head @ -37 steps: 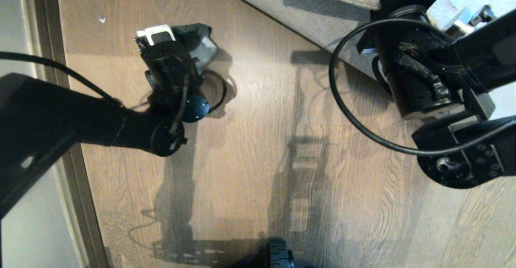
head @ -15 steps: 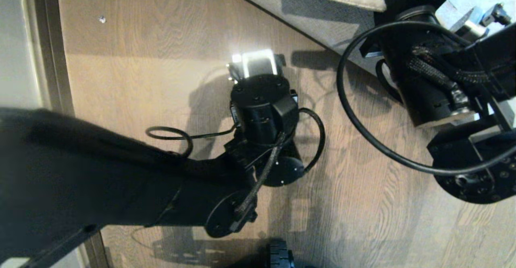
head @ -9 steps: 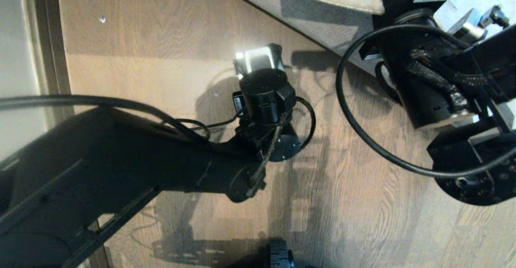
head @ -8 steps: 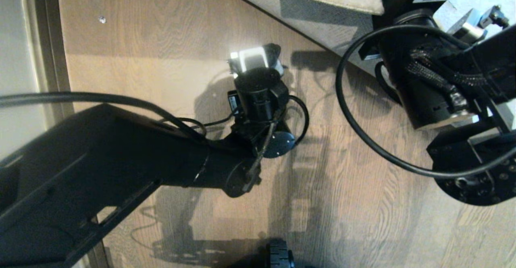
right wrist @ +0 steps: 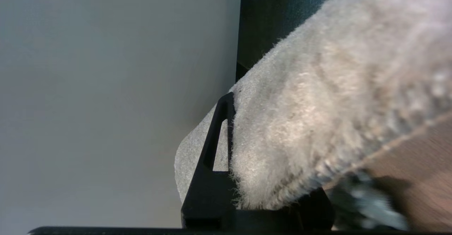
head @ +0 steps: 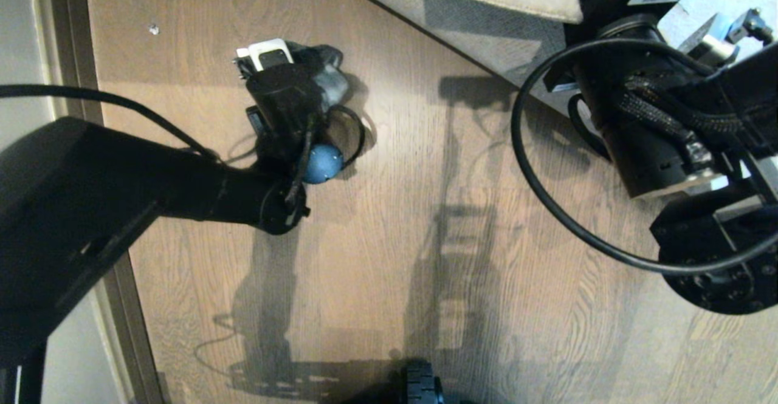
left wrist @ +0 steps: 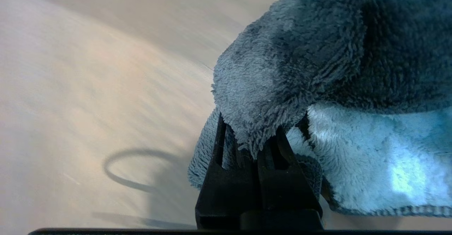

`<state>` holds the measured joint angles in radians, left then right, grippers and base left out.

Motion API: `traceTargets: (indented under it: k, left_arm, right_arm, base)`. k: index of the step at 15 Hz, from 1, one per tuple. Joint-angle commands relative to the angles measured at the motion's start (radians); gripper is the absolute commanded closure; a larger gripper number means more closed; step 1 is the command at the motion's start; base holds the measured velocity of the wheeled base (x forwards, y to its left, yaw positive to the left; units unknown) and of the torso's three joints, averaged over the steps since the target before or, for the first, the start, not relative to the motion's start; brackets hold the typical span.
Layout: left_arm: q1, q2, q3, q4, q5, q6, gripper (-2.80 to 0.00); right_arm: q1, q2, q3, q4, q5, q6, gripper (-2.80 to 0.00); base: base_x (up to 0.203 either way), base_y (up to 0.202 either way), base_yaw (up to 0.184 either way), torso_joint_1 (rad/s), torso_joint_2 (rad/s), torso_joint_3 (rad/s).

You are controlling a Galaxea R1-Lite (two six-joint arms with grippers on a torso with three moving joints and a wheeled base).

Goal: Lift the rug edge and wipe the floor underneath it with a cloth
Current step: Wipe the floor under the carpet with a rag

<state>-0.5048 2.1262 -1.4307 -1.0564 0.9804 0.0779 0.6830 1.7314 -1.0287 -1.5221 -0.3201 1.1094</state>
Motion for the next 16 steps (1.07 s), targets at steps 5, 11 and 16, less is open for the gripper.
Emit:
traceTargets:
  k: [5,11,16]
  left_arm:
    - [0.057,-0.200,0.225,-0.026,0.012,-0.002,0.00]
    - [-0.340,-0.345,0.558,-0.112,0.090,0.000,0.00]
    - [-0.472,-0.205,0.509,-0.122,0.093,-0.001,0.00]
  right_arm:
    - [0.012,-0.045,0.051,-0.044,0.013,0.006,0.00]
    - [0.026,-0.050,0.055,-0.044,0.015,0.006,0.00]
    - [0.026,-0.049,0.055,-0.044,0.015,0.004,0.00]
  base:
    - [0.000,0.000,0.000,0.000,0.00,0.000]
    - [0.000,0.000,0.000,0.000,0.00,0.000]
    - [0.000,0.000,0.000,0.000,0.00,0.000]
